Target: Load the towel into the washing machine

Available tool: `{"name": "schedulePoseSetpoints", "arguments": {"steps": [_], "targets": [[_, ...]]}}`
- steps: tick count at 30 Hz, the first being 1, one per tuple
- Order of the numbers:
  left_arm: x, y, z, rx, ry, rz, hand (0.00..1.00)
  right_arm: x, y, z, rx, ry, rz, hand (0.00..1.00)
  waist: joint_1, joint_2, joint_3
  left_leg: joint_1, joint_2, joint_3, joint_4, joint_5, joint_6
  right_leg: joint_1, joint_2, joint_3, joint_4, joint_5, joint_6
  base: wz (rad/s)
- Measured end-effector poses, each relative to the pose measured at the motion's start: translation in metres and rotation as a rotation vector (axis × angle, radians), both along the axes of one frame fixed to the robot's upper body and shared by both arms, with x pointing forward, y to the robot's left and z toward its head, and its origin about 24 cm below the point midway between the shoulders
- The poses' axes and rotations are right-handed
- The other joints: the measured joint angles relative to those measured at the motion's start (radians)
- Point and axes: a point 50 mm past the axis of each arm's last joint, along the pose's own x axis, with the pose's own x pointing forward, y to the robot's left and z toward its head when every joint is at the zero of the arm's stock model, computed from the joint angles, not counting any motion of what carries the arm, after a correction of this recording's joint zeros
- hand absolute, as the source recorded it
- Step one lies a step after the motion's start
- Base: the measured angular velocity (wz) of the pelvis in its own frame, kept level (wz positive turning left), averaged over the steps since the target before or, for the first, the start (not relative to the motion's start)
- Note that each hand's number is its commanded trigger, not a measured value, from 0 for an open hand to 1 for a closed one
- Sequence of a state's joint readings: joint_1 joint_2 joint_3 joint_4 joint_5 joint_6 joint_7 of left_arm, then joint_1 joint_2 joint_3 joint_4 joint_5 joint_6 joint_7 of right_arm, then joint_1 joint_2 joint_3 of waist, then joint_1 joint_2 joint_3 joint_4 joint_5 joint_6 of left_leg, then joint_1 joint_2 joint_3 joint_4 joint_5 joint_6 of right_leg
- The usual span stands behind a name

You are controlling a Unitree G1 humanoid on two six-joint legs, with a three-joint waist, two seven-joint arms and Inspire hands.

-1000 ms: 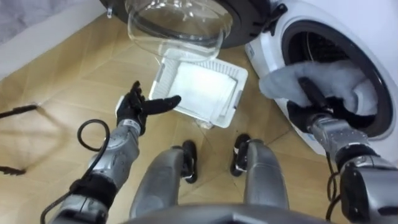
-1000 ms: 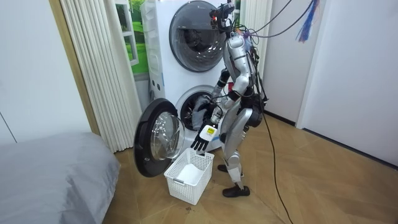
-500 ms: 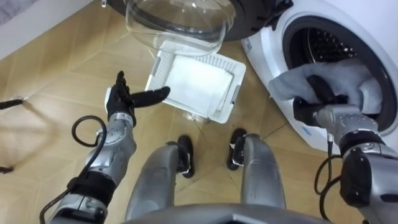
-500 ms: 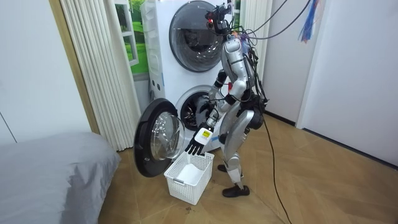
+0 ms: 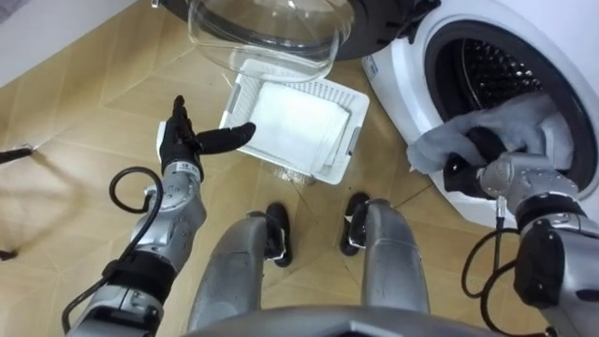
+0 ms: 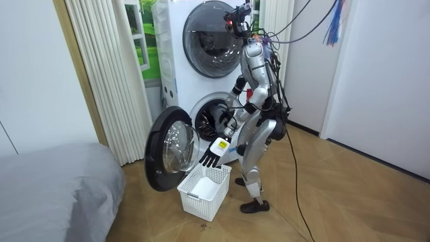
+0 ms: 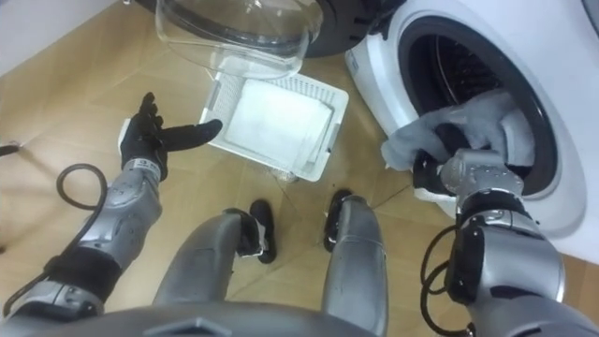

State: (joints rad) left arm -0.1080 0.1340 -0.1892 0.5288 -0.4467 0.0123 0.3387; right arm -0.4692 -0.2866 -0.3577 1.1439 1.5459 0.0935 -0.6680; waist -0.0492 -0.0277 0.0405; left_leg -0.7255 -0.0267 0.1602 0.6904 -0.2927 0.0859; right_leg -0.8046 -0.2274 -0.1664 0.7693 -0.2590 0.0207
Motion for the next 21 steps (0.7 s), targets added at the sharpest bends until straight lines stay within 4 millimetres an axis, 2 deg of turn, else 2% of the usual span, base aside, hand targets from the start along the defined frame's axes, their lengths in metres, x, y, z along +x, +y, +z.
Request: {"name": "schedulePoseSetpoints", "arguments": {"steps": [6,10,14,21], "targets": [[0.004,-0.001,0.003,-0.014,-0.021,-0.02,0.0,-0.007,-0.034,0.014,-0.093,-0.026,-0.163,0.0,0.002,0.001,-0.0004,0.001,0.016,0.008,-0.001,-0.002,-0.003,0.002,0.016,0.002,-0.008,0.004,-0.006,-0.07],[0.005,-0.007,0.003,-0.038,-0.027,-0.049,0.0,-0.001,-0.035,0.02,-0.089,-0.074,-0.179,0.0,0.009,0.002,-0.0011,0.005,0.025,0.017,-0.003,-0.003,-0.006,0.002,0.023,0.003,-0.009,0.007,-0.012,-0.06],[0.003,-0.01,0.001,-0.054,-0.024,-0.092,0.0,-0.002,-0.037,0.019,-0.101,-0.088,-0.187,0.0,0.031,0.003,-0.0009,0.007,0.033,0.023,-0.007,-0.004,-0.008,0.002,0.029,0.003,-0.022,0.015,-0.019,-0.06],[0.003,-0.011,0.0,-0.07,-0.029,-0.134,0.0,-0.007,-0.04,0.017,-0.12,-0.087,-0.216,0.0,0.053,0.003,-0.0009,0.008,0.034,0.025,-0.014,-0.003,-0.008,0.002,0.03,0.003,-0.03,0.018,-0.018,0.0]]}}
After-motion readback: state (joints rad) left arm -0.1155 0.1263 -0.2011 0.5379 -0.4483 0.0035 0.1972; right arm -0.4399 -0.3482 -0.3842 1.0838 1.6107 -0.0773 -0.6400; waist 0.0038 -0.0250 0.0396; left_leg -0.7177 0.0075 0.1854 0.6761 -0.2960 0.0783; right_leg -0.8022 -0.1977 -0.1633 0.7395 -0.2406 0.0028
